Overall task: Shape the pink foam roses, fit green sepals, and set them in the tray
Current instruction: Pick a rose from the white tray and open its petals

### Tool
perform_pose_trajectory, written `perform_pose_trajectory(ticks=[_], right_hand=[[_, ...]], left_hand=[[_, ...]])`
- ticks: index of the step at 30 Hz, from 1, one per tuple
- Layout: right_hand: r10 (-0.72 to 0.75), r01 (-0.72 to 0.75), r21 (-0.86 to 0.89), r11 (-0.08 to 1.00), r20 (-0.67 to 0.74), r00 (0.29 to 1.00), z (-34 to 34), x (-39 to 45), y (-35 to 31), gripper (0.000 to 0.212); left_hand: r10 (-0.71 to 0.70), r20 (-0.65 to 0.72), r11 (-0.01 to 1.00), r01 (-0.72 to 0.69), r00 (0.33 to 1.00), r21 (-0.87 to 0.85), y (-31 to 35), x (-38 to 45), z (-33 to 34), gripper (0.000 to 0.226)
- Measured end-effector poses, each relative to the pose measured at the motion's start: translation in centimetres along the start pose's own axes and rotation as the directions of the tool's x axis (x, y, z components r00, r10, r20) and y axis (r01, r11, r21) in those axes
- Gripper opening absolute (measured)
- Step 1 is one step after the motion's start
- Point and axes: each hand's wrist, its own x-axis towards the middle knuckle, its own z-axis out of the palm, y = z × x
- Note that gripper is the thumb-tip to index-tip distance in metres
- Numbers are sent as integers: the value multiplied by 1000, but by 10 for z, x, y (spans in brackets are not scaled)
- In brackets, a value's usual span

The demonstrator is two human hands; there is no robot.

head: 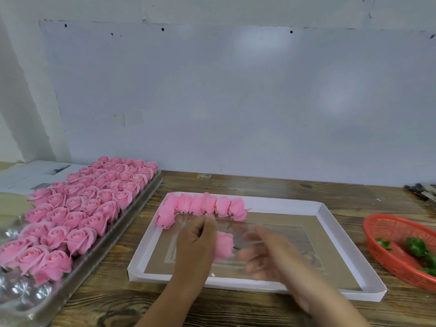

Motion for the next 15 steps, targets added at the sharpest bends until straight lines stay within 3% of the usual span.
perform_pose_trajectory(ticks=[3,5,6,8,9,11,15], right_hand=[[-198,175,-103,979,-281,939,-45,-5,-7,16],[-339,256,-237,937,-439,832,-94,-6,-5,12],[-396,228,-361,904,-512,762,-124,-4,-2,12],[-444,38,-561,827,-610,656,-193,5,10,11],[-418,-77,-600,796,-637,647,-230,13,18,12],[-314,-268,-649,712,-636,706,-296,29,35,16],[-115,-481,-740,469,-592,798,-353,60,63,11]], left_hand=[[-124,13,987,125,992,-104,1,2,-1,43],[-171,18,972,171,985,-160,2,2,-1,42],[-181,15,968,181,983,-172,2,2,-1,42],[-198,9,963,197,980,-183,1,3,-1,40],[-206,9,961,204,979,-187,1,3,-1,40],[-221,17,957,221,975,-187,0,4,-1,40],[-236,26,952,237,971,-192,-2,5,-1,40]])
